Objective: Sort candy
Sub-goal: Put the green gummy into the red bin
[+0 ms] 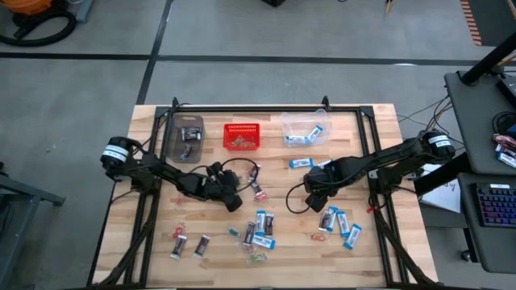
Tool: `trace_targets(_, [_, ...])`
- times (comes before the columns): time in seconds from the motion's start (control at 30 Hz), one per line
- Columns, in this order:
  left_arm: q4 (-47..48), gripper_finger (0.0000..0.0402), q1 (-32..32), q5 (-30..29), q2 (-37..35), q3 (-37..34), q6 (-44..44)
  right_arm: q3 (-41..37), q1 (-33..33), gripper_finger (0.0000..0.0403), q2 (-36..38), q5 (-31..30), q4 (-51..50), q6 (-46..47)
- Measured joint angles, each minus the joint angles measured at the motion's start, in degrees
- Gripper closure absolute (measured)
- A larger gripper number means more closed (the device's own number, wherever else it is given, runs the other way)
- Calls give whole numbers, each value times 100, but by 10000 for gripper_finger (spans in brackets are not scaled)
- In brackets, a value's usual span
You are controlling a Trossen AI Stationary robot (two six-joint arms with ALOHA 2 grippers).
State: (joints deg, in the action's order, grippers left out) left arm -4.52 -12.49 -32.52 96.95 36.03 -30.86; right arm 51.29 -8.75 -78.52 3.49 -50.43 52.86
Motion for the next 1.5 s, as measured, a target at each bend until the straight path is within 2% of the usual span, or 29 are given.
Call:
trace_targets(0.1, [70,394,-1,245,-131,-2,-12,0,0,211,0,-44,3,0])
trace_targets(0.3, [449,394,-24,543,-695,-20,78,0,0,211,0,-65,17,-39])
trace_targets(0.5, [922,398,-22,524,-1719,-20,170,0,0,211,0,-70,22,-112])
trace_targets(0.6, [1533,398,8,482,-2387,-17,180,0,0,211,0,-70,35,-116])
trace_targets(0.7, [2378,398,102,173,-3089,-17,116,0,0,211,0,-70,43,-130])
trace_targets(0.83, [3527,399,471,29,-3992,-17,-27,0,0,211,0,-68,60,-180])
trace_targets(0.97, [3899,400,767,28,-4624,-17,-38,0,0,211,0,-65,107,-277])
trace_targets(1.1, [3744,401,791,58,-4889,-17,191,0,2,211,0,-66,209,-525])
trace_targets(1.2, [3314,401,791,291,-4917,-17,463,0,66,211,0,-81,527,-1134])
trace_targets(1.4, [1642,401,776,1414,-4602,-17,1155,0,156,211,0,-728,2025,-3035])
trace_targets(1.5, [800,401,774,1599,-4251,-22,1443,0,152,211,-1,-968,3048,-4002])
